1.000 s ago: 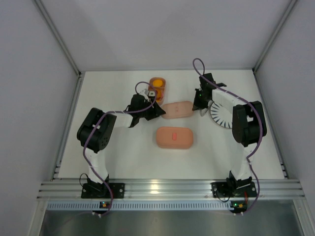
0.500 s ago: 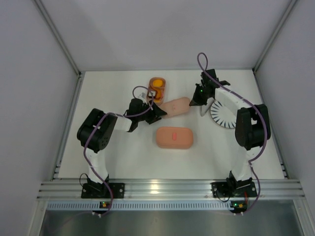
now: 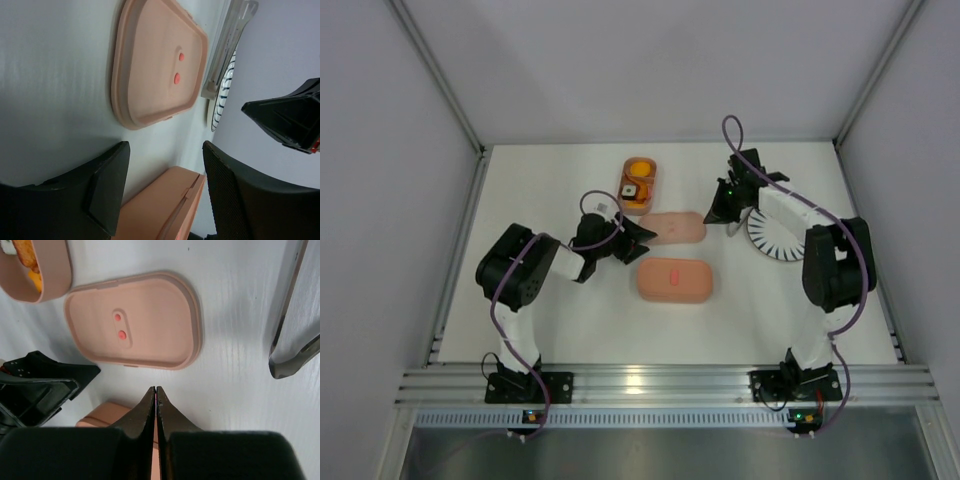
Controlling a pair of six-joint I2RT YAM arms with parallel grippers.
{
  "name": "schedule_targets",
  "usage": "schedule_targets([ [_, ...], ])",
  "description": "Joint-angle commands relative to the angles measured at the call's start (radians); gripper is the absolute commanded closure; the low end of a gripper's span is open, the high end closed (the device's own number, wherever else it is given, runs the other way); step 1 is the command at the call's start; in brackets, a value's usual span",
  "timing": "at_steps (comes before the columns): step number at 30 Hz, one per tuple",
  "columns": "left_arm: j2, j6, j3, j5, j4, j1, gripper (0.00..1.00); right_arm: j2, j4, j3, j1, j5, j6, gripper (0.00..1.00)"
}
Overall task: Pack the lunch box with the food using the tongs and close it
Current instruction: Pick up the box lid from the center of the board.
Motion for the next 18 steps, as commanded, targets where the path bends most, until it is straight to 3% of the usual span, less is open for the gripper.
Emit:
schedule_targets([
  [1,-0.015,-0.097,-0.07,-0.043,0.057,-0.002,0.34,-0.06,0.071,-0.035,0.025,-0.006,0.011,1.0],
  [4,-0.038,-0.131,-0.103,-0.084,0.082,-0.004,0.35,-0.063,0.077,-0.055,0.036,0.006,0.01,1.0],
  [9,-0.109,-0.053,-0.057,-0.195,-0.101,-0.022,0.34,-0.019,0.018,0.032,0.047,0.129,-0.027,1.0],
  [10,-0.113,-0.043,-0.049,-0.205,-0.126,-0.024,0.34,-0.001,-0.008,0.047,0.048,0.152,-0.032,0.91],
  [13,-0.127,-0.04,-0.047,-0.233,-0.139,-0.025,0.34,0.042,-0.024,0.092,0.048,0.221,-0.042,0.79],
  [18,-0.135,-0.057,-0.052,-0.262,-0.165,-0.044,0.34,0.131,-0.068,0.192,0.05,0.255,-0.076,0.77],
])
